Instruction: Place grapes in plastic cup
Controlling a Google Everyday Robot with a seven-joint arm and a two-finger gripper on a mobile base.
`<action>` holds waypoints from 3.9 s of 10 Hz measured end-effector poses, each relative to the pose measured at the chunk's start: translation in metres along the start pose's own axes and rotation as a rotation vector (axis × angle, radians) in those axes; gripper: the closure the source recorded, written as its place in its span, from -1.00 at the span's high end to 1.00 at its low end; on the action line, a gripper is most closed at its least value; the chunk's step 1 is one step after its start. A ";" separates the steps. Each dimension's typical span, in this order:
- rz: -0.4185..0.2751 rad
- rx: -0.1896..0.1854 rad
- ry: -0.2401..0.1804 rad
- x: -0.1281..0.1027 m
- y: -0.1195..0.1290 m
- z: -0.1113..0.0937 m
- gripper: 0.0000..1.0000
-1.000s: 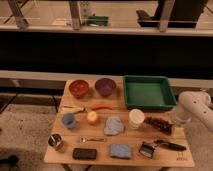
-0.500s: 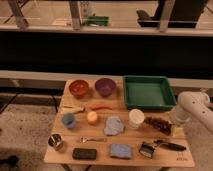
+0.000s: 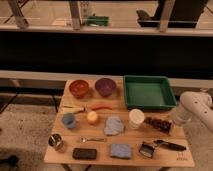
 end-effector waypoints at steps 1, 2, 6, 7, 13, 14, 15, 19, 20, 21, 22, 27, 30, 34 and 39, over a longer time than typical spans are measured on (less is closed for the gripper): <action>0.001 0.000 -0.006 0.001 0.001 0.001 -0.83; 0.000 0.000 -0.010 0.001 0.000 0.001 -0.96; 0.007 0.009 -0.033 0.001 0.000 -0.003 -1.00; 0.017 0.022 -0.044 0.003 0.001 -0.011 -1.00; 0.028 0.117 -0.078 0.006 0.020 -0.096 -1.00; 0.023 0.133 -0.083 0.004 0.026 -0.109 -1.00; 0.019 0.150 -0.087 0.001 0.031 -0.118 -1.00; -0.014 0.184 -0.101 -0.017 0.036 -0.132 -1.00; -0.028 0.194 -0.102 -0.023 0.038 -0.137 -1.00; -0.045 0.207 -0.103 -0.032 0.038 -0.144 -1.00; -0.054 0.218 -0.102 -0.035 0.040 -0.149 -1.00; -0.124 0.317 -0.078 -0.055 0.044 -0.193 -1.00; -0.179 0.392 -0.054 -0.065 0.043 -0.218 -1.00; -0.282 0.442 -0.062 -0.108 0.038 -0.235 -1.00; -0.403 0.447 -0.101 -0.168 0.028 -0.238 -1.00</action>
